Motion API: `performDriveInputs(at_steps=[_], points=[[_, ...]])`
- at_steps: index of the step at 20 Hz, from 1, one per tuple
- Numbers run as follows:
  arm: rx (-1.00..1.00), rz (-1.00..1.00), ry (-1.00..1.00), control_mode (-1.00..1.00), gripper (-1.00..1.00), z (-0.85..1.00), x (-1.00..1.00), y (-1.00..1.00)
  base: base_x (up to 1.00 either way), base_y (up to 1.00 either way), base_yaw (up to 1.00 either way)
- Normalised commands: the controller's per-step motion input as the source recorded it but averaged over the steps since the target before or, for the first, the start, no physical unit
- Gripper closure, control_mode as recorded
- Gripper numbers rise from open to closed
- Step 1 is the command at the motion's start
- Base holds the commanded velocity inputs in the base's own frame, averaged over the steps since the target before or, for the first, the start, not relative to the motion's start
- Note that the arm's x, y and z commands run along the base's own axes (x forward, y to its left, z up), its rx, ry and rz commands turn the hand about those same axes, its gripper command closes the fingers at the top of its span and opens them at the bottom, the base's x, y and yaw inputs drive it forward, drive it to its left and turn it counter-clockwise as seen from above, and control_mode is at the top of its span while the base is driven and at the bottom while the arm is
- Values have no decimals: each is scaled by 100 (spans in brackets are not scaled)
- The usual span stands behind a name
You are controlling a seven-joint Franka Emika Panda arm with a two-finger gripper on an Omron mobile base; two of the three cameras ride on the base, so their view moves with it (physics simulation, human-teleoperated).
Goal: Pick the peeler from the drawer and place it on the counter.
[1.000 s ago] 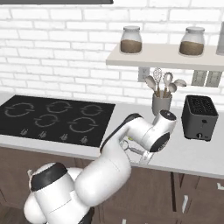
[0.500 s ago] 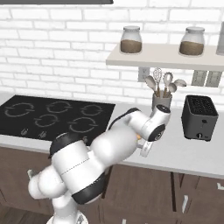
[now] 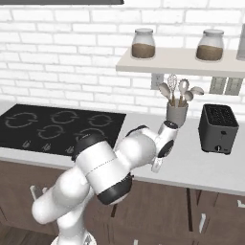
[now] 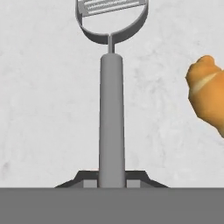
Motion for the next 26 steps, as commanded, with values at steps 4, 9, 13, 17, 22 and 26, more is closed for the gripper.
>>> performDriveInputs(at_steps=[4, 9, 13, 17, 22, 26], points=[[0, 9, 0, -100, -100, -46, 64, 6, 0, 0, 0], [0, 4, -2, -100, -100, -8, 27, 0, 0, 0, 0], [0, 2, -14, -100, -100, 6, -44, -1, 0, 0, 0], [0, 5, -19, -100, -100, 28, -100, 0, 0, 0, 0], [0, 6, -26, -100, -100, 24, -100, 4, 0, 0, 0], [0, 7, -29, -100, -100, 18, -86, 34, 0, 0, 0]])
